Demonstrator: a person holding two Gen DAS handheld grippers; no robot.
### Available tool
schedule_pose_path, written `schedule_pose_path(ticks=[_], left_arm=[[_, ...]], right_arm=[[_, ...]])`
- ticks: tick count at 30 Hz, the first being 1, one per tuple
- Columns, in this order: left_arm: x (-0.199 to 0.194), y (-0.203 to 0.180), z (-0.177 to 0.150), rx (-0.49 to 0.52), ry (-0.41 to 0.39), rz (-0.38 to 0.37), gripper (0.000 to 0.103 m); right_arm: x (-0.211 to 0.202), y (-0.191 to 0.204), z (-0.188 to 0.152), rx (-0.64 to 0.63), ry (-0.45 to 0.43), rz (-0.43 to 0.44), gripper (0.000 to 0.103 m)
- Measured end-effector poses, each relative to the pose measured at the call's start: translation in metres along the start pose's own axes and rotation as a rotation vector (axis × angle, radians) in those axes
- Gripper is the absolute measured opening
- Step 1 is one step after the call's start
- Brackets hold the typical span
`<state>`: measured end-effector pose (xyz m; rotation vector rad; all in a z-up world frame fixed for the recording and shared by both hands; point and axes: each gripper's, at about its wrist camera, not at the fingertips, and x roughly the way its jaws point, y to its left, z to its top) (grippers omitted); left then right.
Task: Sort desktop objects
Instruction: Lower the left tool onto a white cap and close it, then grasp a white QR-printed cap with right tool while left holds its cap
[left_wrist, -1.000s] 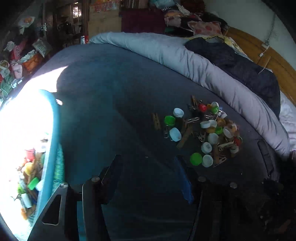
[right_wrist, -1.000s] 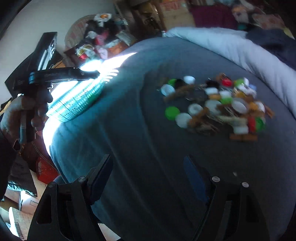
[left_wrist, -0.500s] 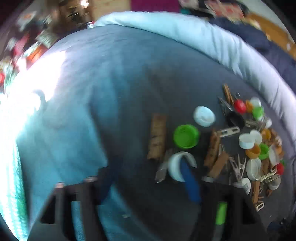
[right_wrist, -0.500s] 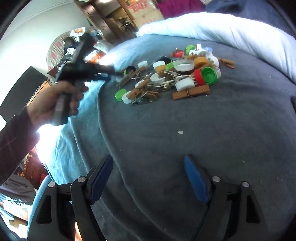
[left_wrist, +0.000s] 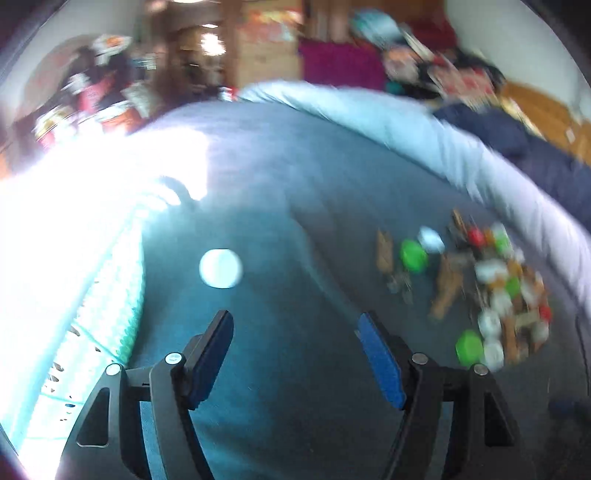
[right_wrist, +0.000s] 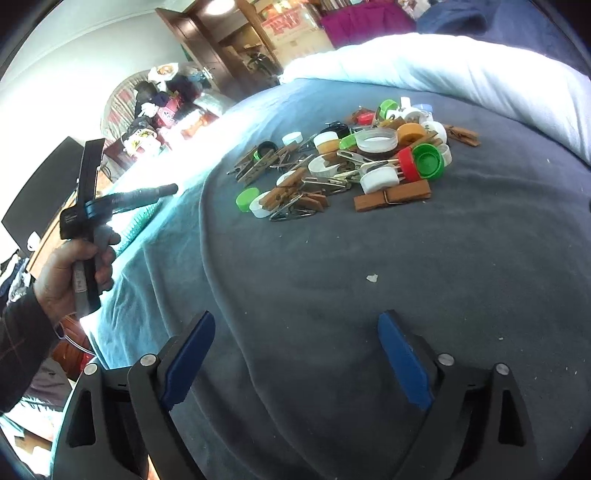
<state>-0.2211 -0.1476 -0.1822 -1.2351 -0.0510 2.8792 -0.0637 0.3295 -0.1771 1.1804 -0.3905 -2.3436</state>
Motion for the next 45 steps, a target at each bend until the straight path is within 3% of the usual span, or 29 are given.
schedule_pose_path(ticks=[4, 8, 10, 12, 13, 16, 20, 26, 30, 31, 32, 33, 37, 39, 42, 45], left_arm=[[0.008, 0.007, -0.004, -0.005, 0.003, 0.064, 0.073], [0.018, 0.001, 0.002, 0.046, -0.022, 0.196, 0.073], [0.036, -0.012, 0.006, 0.121, 0.032, 0.319, 0.073], [0.053, -0.03, 0.004, 0.249, 0.088, 0.391, 0.073], [0.055, -0.04, 0.003, 0.301, 0.074, 0.434, 0.073], [0.057, -0.058, 0.009, 0.39, 0.017, 0.486, 0.073], [0.085, -0.068, 0.043, 0.367, 0.005, 0.539, 0.077], [0.107, -0.021, 0.087, 0.084, 0.053, 0.444, 0.077], [0.127, 0.012, 0.091, -0.095, 0.161, 0.366, 0.077], [0.127, 0.017, 0.089, -0.133, 0.16, 0.33, 0.071], [0.123, 0.014, 0.086, -0.129, 0.138, 0.298, 0.062], [0.12, 0.01, 0.084, -0.127, 0.126, 0.241, 0.034], [0.083, -0.017, 0.078, -0.088, -0.008, 0.083, 0.032], [0.053, -0.031, 0.069, -0.085, -0.061, 0.002, 0.032], [0.006, -0.048, 0.049, -0.027, -0.12, -0.025, 0.032], [-0.016, -0.064, 0.018, 0.031, -0.129, -0.008, 0.032]], right_arm=[[0.003, 0.002, 0.0, -0.013, 0.002, 0.007, 0.098], [0.006, 0.006, -0.001, -0.033, 0.005, 0.004, 0.103], [0.007, 0.006, -0.001, -0.038, 0.005, 0.004, 0.103], [0.008, 0.006, -0.001, -0.04, 0.007, 0.002, 0.103], [0.008, 0.006, -0.001, -0.04, 0.008, 0.002, 0.103], [0.008, 0.005, -0.002, -0.043, 0.005, 0.002, 0.103], [0.01, 0.006, -0.003, -0.052, 0.004, -0.002, 0.103], [0.01, 0.006, -0.003, -0.067, 0.004, -0.01, 0.103], [0.011, 0.006, -0.003, -0.07, 0.006, -0.011, 0.103], [0.011, 0.006, -0.002, -0.07, 0.007, -0.012, 0.103], [0.011, 0.006, -0.002, -0.07, 0.007, -0.011, 0.103], [0.01, 0.005, -0.001, -0.068, 0.007, -0.007, 0.103], [0.006, 0.002, 0.001, -0.05, -0.01, -0.004, 0.097], [0.002, 0.001, 0.003, -0.045, -0.027, -0.012, 0.083], [-0.005, 0.002, 0.01, -0.055, -0.056, -0.024, 0.08], [-0.001, 0.007, 0.03, -0.096, -0.081, -0.02, 0.08]])
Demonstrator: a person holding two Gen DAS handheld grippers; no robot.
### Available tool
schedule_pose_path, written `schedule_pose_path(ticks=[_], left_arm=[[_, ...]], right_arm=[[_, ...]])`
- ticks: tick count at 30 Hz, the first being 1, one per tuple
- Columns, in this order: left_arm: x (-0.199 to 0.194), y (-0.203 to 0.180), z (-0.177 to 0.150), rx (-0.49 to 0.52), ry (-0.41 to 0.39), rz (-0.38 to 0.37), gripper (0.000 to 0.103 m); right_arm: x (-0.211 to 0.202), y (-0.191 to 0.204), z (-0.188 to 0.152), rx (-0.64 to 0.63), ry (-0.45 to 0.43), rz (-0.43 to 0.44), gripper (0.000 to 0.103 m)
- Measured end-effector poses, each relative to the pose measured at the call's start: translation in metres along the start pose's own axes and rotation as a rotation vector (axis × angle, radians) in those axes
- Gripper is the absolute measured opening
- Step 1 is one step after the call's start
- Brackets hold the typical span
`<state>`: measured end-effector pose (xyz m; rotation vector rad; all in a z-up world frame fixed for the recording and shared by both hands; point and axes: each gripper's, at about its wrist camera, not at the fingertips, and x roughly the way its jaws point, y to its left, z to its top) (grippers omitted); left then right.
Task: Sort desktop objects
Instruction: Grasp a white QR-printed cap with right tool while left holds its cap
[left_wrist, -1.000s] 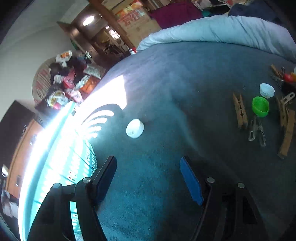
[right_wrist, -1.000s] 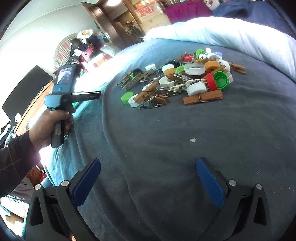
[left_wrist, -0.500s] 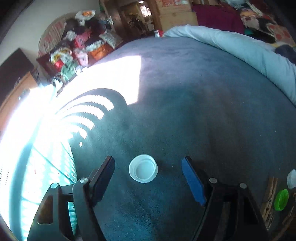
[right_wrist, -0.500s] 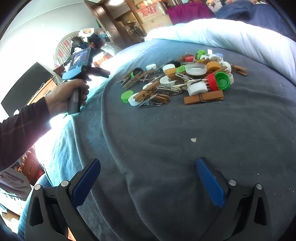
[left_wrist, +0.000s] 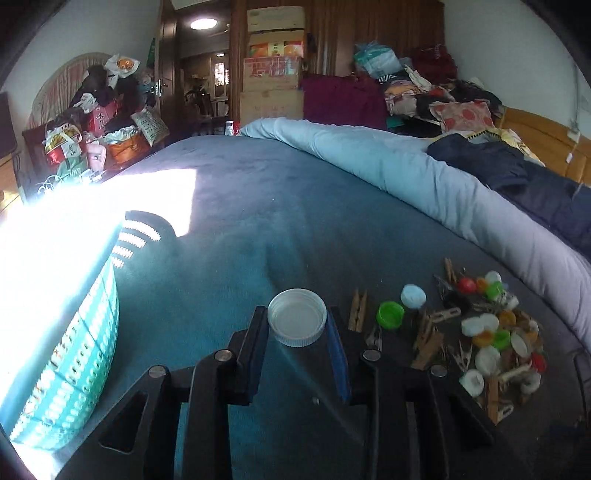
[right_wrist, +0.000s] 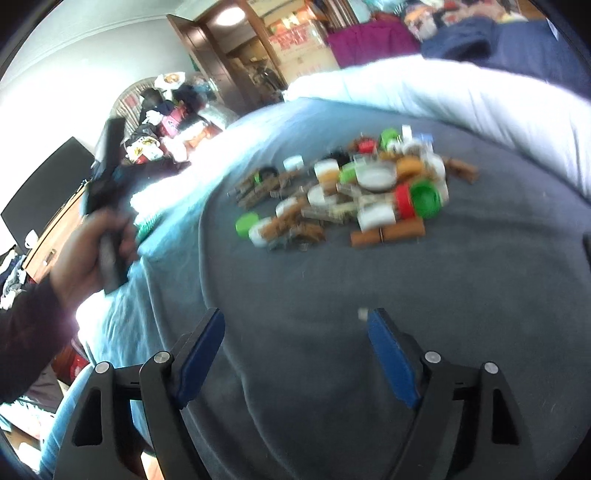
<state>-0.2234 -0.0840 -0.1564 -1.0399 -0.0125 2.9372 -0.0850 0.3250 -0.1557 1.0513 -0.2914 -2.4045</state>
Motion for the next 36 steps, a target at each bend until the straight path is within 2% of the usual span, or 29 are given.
schedule_pose_path(ticks=[2, 4, 8, 11, 13, 14, 16, 20, 22, 23, 24, 27, 32, 36], left_arm=[[0.0, 0.019, -0.028, 0.032, 0.016, 0.003, 0.032], [0.005, 0.021, -0.05, 0.021, 0.054, -0.001, 0.032], [0.01, 0.037, -0.049, -0.037, 0.048, -0.006, 0.032], [0.016, 0.044, -0.053, -0.069, 0.066, -0.007, 0.032], [0.016, 0.049, -0.055, -0.086, 0.069, -0.004, 0.032], [0.013, 0.048, -0.056, -0.092, 0.07, -0.001, 0.032], [0.014, 0.049, -0.057, -0.094, 0.075, -0.006, 0.032], [0.034, 0.036, -0.049, -0.087, 0.097, -0.012, 0.032], [0.036, 0.036, -0.049, -0.087, 0.106, -0.016, 0.032], [0.036, 0.037, -0.05, -0.087, 0.107, -0.015, 0.032], [0.036, 0.037, -0.05, -0.089, 0.108, -0.014, 0.032], [0.036, 0.036, -0.05, -0.084, 0.111, -0.01, 0.032], [0.035, 0.031, -0.046, -0.067, 0.105, -0.002, 0.032], [0.018, 0.024, -0.039, -0.029, 0.08, 0.01, 0.032]], right_arm=[[0.014, 0.003, 0.025, -0.04, -0.013, 0.008, 0.08], [0.033, 0.006, 0.056, -0.078, -0.026, 0.019, 0.081], [0.078, 0.011, 0.118, -0.122, -0.042, 0.022, 0.081], [0.12, 0.01, 0.155, -0.128, -0.003, 0.014, 0.08], [0.148, 0.008, 0.171, -0.136, 0.039, -0.009, 0.071], [0.161, 0.008, 0.176, -0.145, 0.065, -0.021, 0.063], [0.185, 0.007, 0.18, -0.146, 0.129, -0.033, 0.062], [0.21, 0.006, 0.176, -0.171, 0.184, -0.066, 0.062], [0.219, 0.004, 0.172, -0.176, 0.21, -0.07, 0.053], [0.222, 0.004, 0.171, -0.181, 0.223, -0.076, 0.044], [0.225, 0.003, 0.169, -0.187, 0.228, -0.084, 0.039], [0.229, -0.002, 0.168, -0.179, 0.226, -0.098, 0.03], [0.22, 0.008, 0.166, -0.209, 0.196, -0.09, 0.028], [0.179, 0.018, 0.166, -0.19, 0.129, -0.06, 0.028]])
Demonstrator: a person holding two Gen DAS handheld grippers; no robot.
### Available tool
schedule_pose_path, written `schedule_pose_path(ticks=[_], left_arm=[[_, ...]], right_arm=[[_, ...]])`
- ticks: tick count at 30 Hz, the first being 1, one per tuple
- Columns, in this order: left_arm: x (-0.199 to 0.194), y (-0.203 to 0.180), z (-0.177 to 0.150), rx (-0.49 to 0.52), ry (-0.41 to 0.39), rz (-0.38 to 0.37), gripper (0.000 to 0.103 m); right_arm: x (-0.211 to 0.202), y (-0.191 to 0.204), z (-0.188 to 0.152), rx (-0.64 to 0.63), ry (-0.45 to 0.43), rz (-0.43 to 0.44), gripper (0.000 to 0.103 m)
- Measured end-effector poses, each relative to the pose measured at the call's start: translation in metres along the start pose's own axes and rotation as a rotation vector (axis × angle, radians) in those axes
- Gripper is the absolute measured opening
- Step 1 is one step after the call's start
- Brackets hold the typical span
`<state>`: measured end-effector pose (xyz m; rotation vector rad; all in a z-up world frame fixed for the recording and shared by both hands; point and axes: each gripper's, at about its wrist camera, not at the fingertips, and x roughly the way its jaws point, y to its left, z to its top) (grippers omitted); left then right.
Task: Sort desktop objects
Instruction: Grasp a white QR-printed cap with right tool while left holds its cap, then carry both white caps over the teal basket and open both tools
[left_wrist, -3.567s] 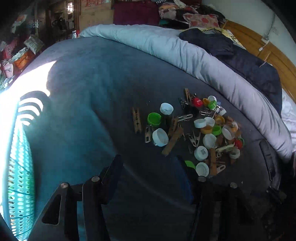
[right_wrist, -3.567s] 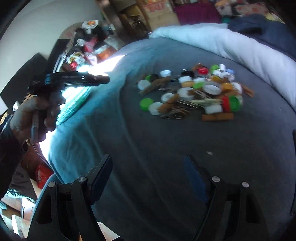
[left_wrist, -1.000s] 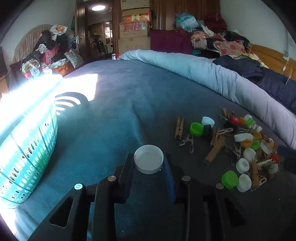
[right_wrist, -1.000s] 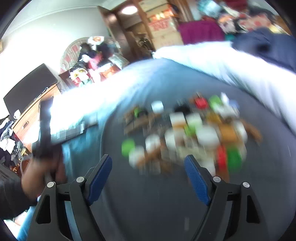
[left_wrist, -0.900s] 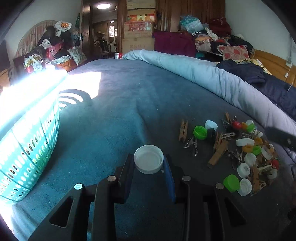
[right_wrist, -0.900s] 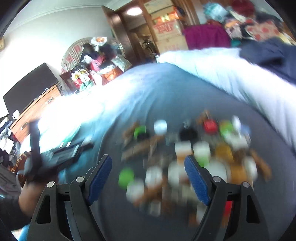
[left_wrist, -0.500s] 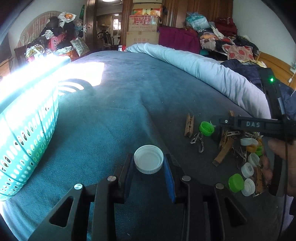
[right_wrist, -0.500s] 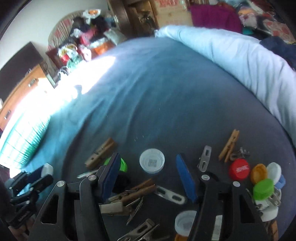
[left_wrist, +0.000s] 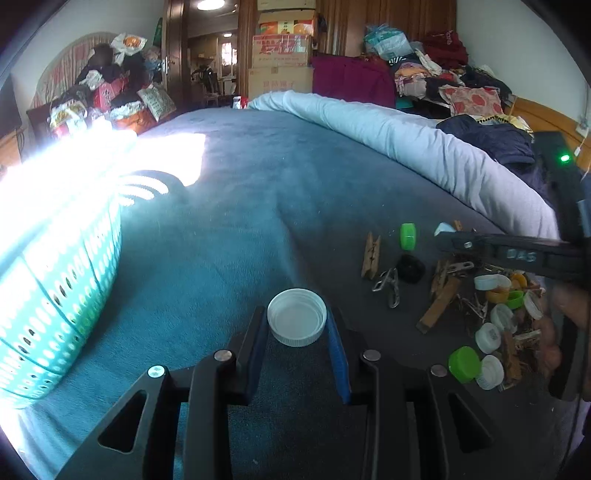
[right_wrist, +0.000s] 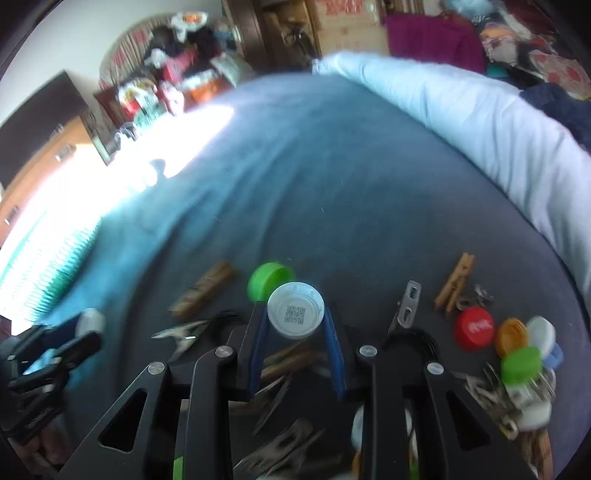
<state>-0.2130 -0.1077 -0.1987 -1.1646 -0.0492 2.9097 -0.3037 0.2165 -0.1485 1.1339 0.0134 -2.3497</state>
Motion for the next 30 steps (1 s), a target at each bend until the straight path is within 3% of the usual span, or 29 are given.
schedule_pose_path(ticks=[6, 13, 21, 30], left_arm=[[-0.048, -0.012, 0.013, 0.042, -0.041, -0.006, 0.032], [-0.11, -0.009, 0.036, 0.068, -0.125, 0.023, 0.032], [-0.168, 0.016, 0.051, 0.037, -0.187, 0.057, 0.032], [-0.194, 0.059, 0.053, 0.0, -0.204, 0.09, 0.032]], right_arm=[[-0.083, 0.02, -0.013, 0.003, -0.111, 0.028, 0.028], [-0.142, 0.057, -0.016, -0.019, -0.164, 0.041, 0.028], [-0.182, 0.113, 0.0, -0.088, -0.203, 0.056, 0.029], [-0.19, 0.173, 0.022, -0.163, -0.216, 0.091, 0.029]])
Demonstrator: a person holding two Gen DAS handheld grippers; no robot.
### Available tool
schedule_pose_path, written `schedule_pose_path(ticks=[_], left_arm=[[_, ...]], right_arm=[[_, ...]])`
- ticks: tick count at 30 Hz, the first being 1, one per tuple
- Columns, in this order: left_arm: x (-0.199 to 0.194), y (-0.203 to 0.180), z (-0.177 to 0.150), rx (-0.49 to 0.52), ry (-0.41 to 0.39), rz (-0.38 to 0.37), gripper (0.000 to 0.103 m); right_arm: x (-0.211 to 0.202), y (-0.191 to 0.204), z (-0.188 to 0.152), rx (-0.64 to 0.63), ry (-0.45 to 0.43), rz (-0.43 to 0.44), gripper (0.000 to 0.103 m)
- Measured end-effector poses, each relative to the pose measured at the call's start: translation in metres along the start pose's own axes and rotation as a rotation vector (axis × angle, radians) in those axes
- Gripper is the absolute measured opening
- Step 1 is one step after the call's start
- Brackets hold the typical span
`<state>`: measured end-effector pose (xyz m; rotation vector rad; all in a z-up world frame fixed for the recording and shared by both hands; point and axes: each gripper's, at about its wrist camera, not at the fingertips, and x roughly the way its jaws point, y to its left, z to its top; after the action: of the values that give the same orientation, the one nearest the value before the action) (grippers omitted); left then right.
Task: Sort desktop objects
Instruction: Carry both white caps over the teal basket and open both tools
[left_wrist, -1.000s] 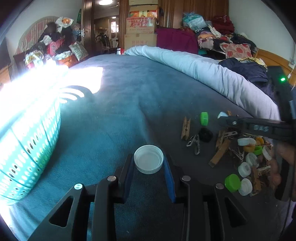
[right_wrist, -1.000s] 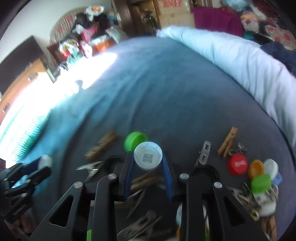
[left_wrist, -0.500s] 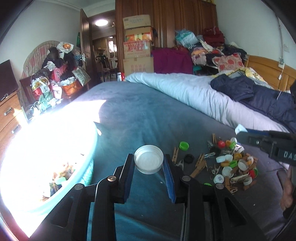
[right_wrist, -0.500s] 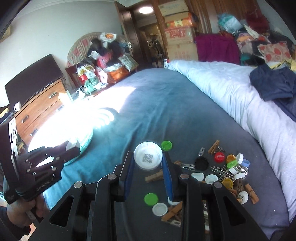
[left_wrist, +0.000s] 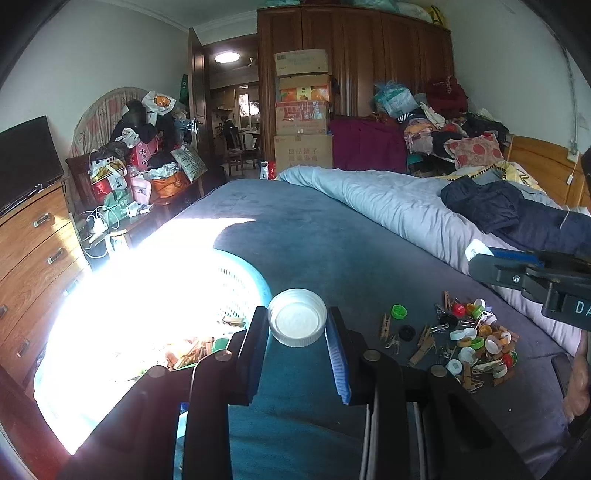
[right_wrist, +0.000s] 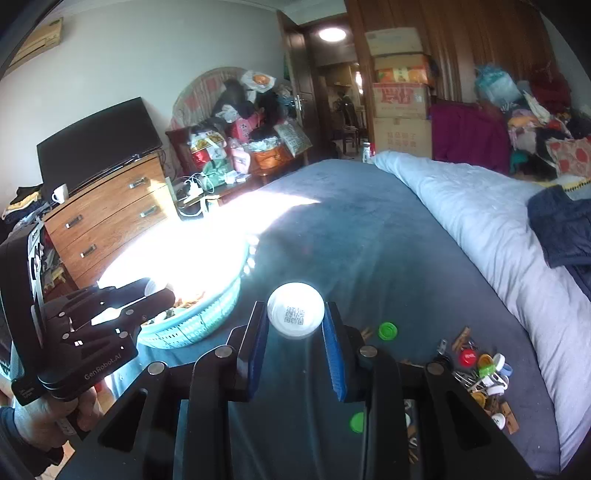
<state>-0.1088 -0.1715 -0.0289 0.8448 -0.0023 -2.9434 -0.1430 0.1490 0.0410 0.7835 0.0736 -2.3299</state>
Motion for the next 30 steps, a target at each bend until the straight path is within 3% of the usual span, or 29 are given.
schedule_pose_path(ticks=[14, 20, 30], left_arm=[[-0.009, 0.127, 0.025, -0.098, -0.007, 0.146, 0.032], [0.0, 0.182, 0.028, -0.134, 0.038, 0.189, 0.032], [0.022, 0.248, 0.059, -0.108, 0.089, 0.249, 0.032]], right_arm=[[0.038, 0.083, 0.049, -0.094, 0.014, 0.093, 0.029], [0.066, 0.121, 0.067, -0.146, 0.035, 0.129, 0.029], [0.12, 0.15, 0.11, -0.168, 0.096, 0.186, 0.029]])
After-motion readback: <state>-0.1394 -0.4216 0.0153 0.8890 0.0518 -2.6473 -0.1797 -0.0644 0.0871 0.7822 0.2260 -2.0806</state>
